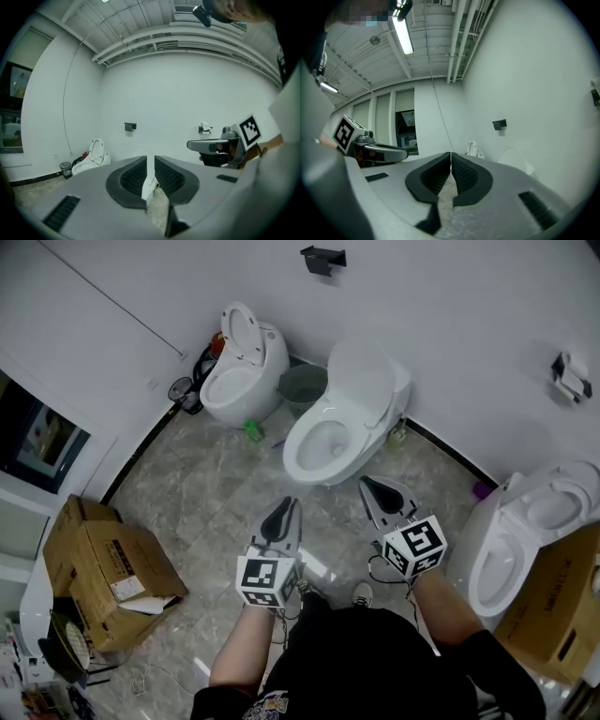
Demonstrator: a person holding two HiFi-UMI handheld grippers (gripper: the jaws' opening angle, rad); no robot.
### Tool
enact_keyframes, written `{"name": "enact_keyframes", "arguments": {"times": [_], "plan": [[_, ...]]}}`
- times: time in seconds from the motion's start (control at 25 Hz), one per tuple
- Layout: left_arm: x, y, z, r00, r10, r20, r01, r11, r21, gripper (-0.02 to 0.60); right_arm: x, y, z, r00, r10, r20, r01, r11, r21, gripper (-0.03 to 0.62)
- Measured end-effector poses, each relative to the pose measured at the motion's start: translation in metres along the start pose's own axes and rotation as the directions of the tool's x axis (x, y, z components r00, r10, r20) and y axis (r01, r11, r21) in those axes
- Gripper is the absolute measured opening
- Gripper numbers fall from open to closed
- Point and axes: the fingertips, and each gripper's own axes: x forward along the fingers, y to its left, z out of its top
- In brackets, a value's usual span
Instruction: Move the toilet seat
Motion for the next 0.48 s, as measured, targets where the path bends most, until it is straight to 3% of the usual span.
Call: {"name": "enact_keyframes", "arguments": {"times": [0.12,0.48], "plan": [[0.004,0.013,-0.002,1.0,-0.023,-0.007,0.023,1.0,-0.01,0.115,0.012,0.004,0.0,1.0,-0.007,-0.004,0.007,1.0,0.005,0.061],[0.016,0.07,0.0,0.997,-0.08,0.017,0.08,0.996,-0.03,0.212,0.058,0.02,0.004,0.997,-0.076,-0.004,0.076,0.997,-0.012,0.208]]}}
